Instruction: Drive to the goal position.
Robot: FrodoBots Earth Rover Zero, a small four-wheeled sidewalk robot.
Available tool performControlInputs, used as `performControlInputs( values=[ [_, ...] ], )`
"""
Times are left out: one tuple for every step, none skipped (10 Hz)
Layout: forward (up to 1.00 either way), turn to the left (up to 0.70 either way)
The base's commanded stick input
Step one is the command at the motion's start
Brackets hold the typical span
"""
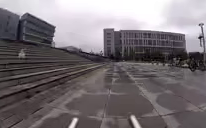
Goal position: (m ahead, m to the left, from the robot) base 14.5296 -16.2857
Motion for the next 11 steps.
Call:
performControlInputs(
  values=[
    [0.70, 0.00],
    [0.70, 0.00],
    [0.70, 0.00],
    [0.28, 0.00],
    [0.39, 0.00],
    [0.70, 0.00],
    [0.70, 0.00],
    [0.70, 0.00],
    [0.70, 0.00],
    [0.70, 0.00],
    [0.70, 0.00]
  ],
)
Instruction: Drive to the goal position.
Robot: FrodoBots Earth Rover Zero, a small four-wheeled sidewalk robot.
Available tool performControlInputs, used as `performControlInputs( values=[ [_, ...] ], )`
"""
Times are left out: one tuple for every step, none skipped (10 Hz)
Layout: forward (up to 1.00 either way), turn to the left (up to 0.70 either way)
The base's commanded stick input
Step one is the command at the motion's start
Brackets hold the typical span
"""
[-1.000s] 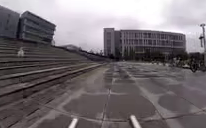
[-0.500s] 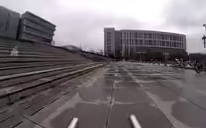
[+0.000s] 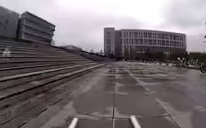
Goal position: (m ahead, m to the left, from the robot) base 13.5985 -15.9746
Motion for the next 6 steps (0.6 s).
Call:
performControlInputs(
  values=[
    [0.70, 0.00],
    [0.70, 0.00],
    [0.70, 0.00],
    [0.70, 0.00],
    [0.70, 0.00],
    [0.70, 0.00]
  ],
)
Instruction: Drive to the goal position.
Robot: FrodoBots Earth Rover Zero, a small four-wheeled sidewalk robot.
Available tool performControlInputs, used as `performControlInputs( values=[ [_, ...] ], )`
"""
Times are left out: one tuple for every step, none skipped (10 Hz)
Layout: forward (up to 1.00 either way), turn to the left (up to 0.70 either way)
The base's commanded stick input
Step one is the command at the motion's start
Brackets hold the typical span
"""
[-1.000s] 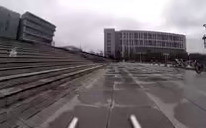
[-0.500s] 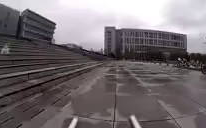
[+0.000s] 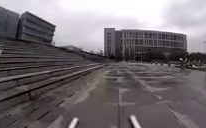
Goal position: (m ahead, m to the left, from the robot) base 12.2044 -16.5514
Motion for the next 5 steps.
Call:
performControlInputs(
  values=[
    [0.70, 0.00],
    [0.70, 0.00],
    [0.70, 0.00],
    [0.70, 0.00],
    [0.70, 0.00]
  ],
)
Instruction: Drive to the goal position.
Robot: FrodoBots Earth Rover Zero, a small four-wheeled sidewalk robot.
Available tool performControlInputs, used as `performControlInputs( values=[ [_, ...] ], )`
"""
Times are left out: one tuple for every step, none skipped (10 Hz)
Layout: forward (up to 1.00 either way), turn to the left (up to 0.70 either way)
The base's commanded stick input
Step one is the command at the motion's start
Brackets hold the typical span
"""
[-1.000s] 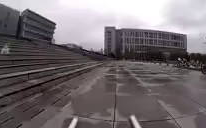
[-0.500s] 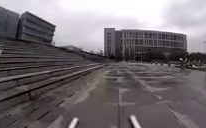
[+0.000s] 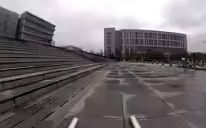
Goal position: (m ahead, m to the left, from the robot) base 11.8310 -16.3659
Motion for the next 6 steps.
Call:
performControlInputs(
  values=[
    [0.70, 0.00],
    [0.70, 0.00],
    [0.70, 0.00],
    [0.70, 0.00],
    [0.70, 0.00],
    [0.70, 0.00]
  ],
)
